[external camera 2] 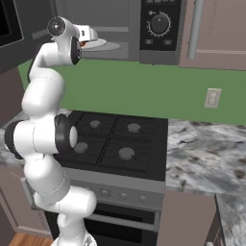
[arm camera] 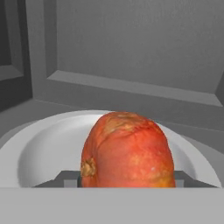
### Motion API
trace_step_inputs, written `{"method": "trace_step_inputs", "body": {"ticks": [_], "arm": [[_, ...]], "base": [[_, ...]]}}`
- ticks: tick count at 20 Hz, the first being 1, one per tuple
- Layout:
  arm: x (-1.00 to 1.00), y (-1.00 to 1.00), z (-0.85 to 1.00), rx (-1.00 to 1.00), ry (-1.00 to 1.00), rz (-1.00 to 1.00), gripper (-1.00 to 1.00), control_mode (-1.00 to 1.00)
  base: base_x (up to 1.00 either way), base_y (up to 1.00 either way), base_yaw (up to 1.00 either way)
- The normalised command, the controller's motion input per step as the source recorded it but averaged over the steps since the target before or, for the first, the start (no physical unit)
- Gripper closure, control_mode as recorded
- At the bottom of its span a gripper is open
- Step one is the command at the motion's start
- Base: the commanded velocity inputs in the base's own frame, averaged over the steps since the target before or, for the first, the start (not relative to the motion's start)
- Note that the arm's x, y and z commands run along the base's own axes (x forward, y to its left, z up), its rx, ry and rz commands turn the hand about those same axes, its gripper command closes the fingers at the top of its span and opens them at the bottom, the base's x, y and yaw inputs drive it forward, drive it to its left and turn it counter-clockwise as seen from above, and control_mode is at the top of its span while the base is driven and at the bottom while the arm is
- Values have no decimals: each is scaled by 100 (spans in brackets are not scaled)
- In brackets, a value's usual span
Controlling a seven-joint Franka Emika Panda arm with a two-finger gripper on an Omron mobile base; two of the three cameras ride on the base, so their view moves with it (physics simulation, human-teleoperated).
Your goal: Pick the squash from the counter and place it in the microwave. Then turn on the microwave.
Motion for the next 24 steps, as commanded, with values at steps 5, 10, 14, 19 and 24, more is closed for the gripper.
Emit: {"method": "trace_step_inputs", "body": {"ticks": [5,10,14,19,24], "arm": [[8,3,0,0,0,0,-100,-100],[2,0,0,0,0,0,-100,-100],[0,0,0,0,0,0,-100,-100],[0,0,6,0,0,0,-100,-100],[-2,-3,20,0,0,-1,-100,-100]], "base": [[0,0,0],[0,0,0],[0,0,0],[0,0,0],[0,0,0]]}}
